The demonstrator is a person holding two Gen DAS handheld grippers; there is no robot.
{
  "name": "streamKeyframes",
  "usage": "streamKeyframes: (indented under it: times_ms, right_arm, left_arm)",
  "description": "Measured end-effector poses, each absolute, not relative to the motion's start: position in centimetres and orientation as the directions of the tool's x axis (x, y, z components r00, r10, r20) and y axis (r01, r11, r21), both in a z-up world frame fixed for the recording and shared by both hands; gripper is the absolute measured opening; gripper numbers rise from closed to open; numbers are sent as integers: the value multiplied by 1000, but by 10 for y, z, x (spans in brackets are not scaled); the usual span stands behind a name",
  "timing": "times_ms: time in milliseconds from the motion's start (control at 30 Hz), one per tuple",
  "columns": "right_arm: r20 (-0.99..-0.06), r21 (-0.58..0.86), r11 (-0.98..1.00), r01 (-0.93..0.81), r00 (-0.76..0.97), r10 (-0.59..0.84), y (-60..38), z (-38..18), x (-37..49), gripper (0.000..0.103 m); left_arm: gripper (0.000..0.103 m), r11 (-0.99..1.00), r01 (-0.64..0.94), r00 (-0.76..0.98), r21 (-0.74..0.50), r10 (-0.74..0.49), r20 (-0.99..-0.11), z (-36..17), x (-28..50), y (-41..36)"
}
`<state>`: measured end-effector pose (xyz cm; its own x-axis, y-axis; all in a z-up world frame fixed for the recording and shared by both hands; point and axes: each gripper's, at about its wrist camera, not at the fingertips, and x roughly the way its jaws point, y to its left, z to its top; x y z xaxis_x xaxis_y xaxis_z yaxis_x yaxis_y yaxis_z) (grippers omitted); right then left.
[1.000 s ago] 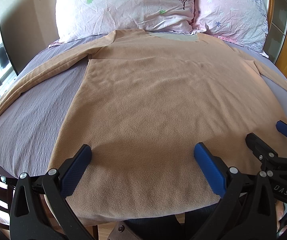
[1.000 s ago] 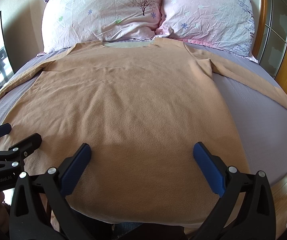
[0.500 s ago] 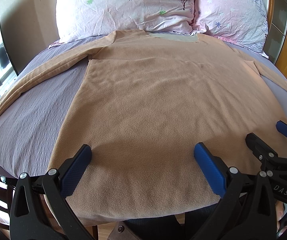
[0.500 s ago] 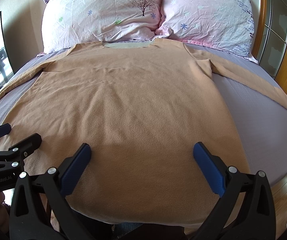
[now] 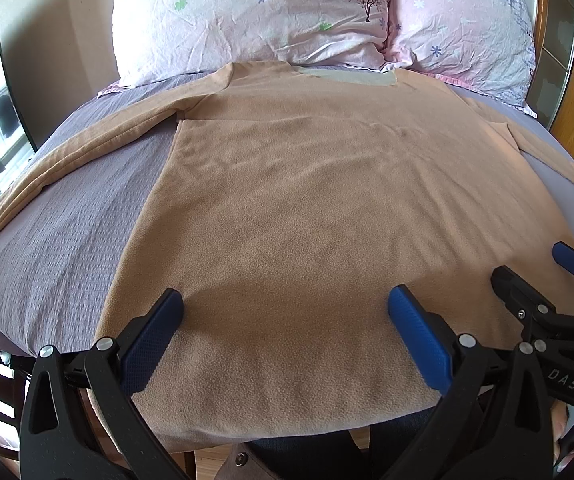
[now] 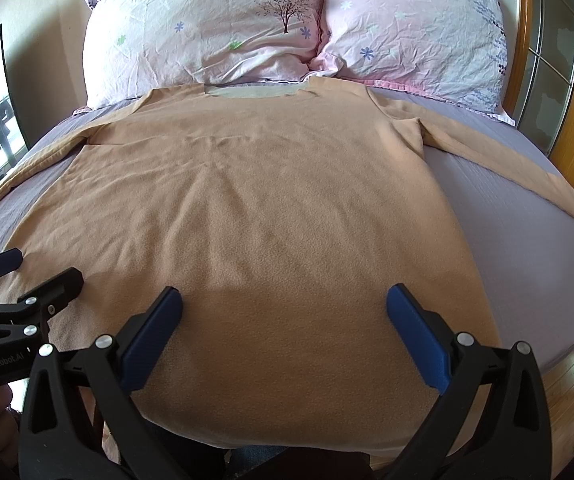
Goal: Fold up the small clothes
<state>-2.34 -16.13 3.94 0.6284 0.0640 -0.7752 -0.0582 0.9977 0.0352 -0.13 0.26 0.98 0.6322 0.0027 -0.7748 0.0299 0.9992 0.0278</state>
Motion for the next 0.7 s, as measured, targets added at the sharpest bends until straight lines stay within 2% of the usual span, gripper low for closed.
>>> streamKeyframes:
  times_ms: [100, 233, 300, 367, 467, 633, 700]
  right_arm:
    - [-779, 53, 997, -64, 622, 81, -164, 43, -19, 101]
    - [-695, 267, 964, -10, 691, 199, -222, 63, -10, 101]
    - [-630, 401, 909, 115, 755, 182, -290, 76, 0, 101]
    - [-635, 487, 824, 291, 766, 104, -363, 80, 11, 99]
    - [-658, 582, 646, 493, 753, 19, -456, 75, 17, 74]
    - [-696, 649, 361, 670, 714, -75, -562, 45, 18, 68]
    - [-709, 648, 310, 695, 700, -87, -582, 34, 19, 59]
  left_arm:
    - [102, 999, 33, 631, 29, 2, -775, 10, -1, 2]
    - [102, 998, 49, 634, 29, -8, -773, 9, 0, 3]
    - [102, 998, 57, 639, 28, -15, -769, 8, -3, 3]
    - [102, 997, 65, 637, 30, -18, -770, 8, -2, 2]
    - [102, 996, 83, 626, 22, -35, -779, 9, 3, 3]
    - [102, 990, 130, 654, -58, -130, -745, 11, 9, 12]
    - [102, 986, 128, 664, -105, -164, -729, 13, 12, 17]
